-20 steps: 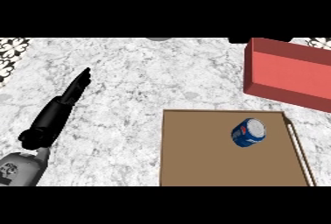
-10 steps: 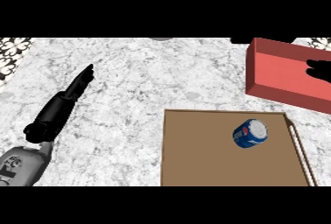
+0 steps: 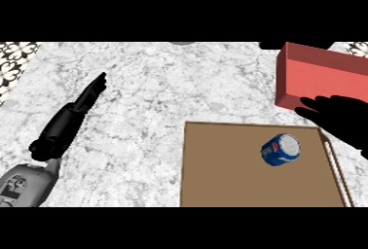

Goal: Pick the can from the tray and place it in the cardboard box

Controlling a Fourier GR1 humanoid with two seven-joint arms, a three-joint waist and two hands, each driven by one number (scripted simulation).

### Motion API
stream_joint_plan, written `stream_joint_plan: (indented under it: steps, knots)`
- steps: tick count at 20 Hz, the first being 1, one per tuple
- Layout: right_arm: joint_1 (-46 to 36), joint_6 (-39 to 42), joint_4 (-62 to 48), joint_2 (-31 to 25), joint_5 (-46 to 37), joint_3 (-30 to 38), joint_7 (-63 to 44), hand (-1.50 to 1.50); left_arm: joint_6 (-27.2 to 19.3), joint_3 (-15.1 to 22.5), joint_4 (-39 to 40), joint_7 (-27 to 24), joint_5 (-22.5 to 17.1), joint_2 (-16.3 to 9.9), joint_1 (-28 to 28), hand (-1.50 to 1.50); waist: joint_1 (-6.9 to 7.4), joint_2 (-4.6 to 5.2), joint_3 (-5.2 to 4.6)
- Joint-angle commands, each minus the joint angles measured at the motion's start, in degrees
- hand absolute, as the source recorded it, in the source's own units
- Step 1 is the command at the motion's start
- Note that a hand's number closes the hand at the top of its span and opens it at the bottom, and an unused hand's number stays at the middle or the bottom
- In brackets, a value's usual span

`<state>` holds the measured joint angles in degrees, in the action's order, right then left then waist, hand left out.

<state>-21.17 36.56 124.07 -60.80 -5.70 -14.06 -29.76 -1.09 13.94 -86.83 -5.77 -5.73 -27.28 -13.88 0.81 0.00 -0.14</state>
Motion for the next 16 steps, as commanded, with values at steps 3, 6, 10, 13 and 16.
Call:
stream_joint_plan:
  steps: [3,6,10,13,16]
  knots:
    - [-7.4,6.5,-0.1,8.2,1.7,-7.7,-15.6,-1.5,1.9,-2.1,-1.1,1.8,-0.3,0.7,-0.7,0.0,0.07,0.02,0.02]
    - [-6.3,6.3,-1.1,13.6,-1.0,-9.4,-18.0,-1.5,1.8,-2.5,2.1,1.7,1.7,2.8,-2.3,0.0,-0.5,0.05,0.08]
    - [-5.5,7.0,0.7,16.8,-6.3,-13.2,-22.2,-1.5,2.8,-4.3,0.2,0.8,2.3,1.9,-0.3,0.0,-0.46,-0.02,0.1]
    - [-4.0,7.9,-3.4,15.6,-11.3,-9.2,-14.0,-1.5,2.3,-3.0,0.7,1.2,4.2,4.8,-0.5,0.0,-0.68,0.02,0.14]
    - [-2.1,7.1,-2.2,20.1,-15.6,-12.4,-17.9,-1.5,5.2,-5.5,0.4,0.0,3.6,3.1,1.2,0.0,-0.66,-0.01,0.13]
